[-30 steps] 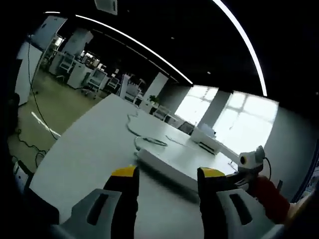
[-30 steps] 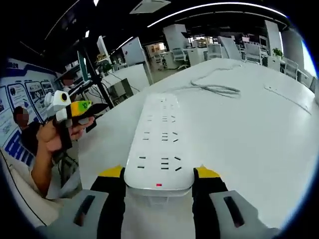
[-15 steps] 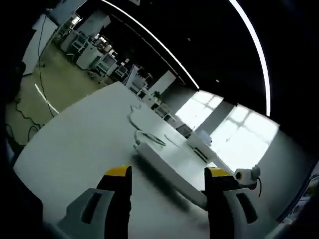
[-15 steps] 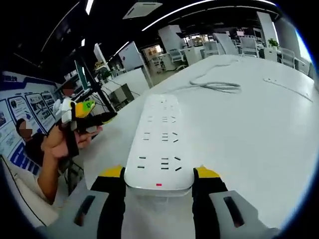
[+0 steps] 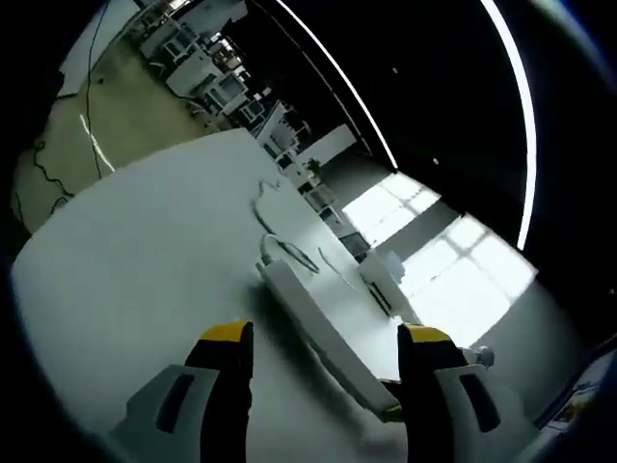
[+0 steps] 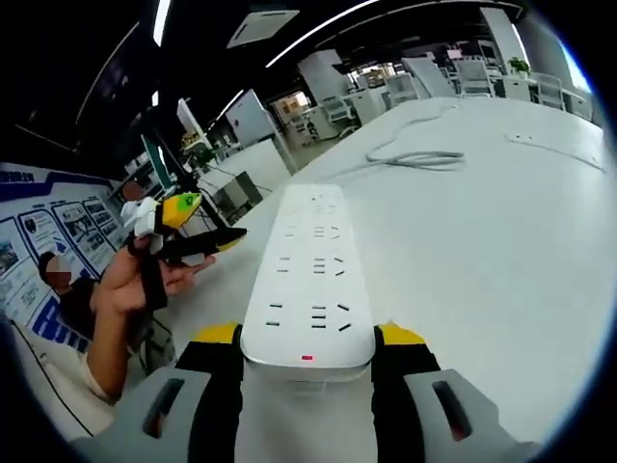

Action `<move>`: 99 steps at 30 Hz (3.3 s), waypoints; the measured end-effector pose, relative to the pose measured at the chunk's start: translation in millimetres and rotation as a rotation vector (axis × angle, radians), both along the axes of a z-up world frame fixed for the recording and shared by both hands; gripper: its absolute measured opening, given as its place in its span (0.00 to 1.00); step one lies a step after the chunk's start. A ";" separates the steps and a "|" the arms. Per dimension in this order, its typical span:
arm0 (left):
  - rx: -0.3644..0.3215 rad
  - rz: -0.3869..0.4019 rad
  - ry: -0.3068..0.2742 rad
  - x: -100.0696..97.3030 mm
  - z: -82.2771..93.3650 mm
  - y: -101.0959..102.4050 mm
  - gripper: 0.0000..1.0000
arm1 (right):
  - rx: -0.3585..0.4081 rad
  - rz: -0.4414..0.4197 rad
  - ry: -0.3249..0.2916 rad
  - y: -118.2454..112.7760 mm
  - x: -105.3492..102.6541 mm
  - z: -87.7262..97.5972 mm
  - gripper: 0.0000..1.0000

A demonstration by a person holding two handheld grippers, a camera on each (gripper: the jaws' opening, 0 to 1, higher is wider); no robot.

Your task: Pick up the power strip scattered on the table, fix it on the side mounting bracket of the table, and press the switch

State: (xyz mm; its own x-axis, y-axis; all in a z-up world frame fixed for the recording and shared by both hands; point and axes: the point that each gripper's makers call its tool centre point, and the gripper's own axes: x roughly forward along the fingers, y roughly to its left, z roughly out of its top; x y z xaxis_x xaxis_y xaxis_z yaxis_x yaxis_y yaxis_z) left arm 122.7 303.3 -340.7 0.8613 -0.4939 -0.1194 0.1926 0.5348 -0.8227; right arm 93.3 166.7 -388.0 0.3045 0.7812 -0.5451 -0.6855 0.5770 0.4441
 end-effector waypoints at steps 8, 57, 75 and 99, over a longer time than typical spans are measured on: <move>-0.032 -0.010 0.040 23.5 -17.2 12.6 0.67 | 0.037 -0.015 0.024 2.0 -0.3 -1.5 0.48; -0.104 -0.158 0.210 72.8 -29.3 -11.8 0.63 | 0.088 -0.032 0.051 16.3 -7.4 -0.5 0.47; -0.108 -0.163 0.254 71.6 -35.6 -26.2 0.52 | 0.075 -0.013 0.039 17.4 -11.1 -3.2 0.47; -0.089 -0.179 0.312 75.8 -48.3 -24.0 0.34 | 0.059 0.009 0.029 22.0 -15.2 -2.9 0.46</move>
State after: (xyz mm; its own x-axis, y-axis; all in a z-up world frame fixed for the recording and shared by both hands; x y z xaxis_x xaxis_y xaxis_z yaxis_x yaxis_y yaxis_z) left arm 198.5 279.3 -389.0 0.6895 -0.6534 -0.3126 0.0091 0.4393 -0.8983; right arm 78.1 188.7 -390.9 0.2815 0.8148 -0.5068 -0.6769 0.5430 0.4969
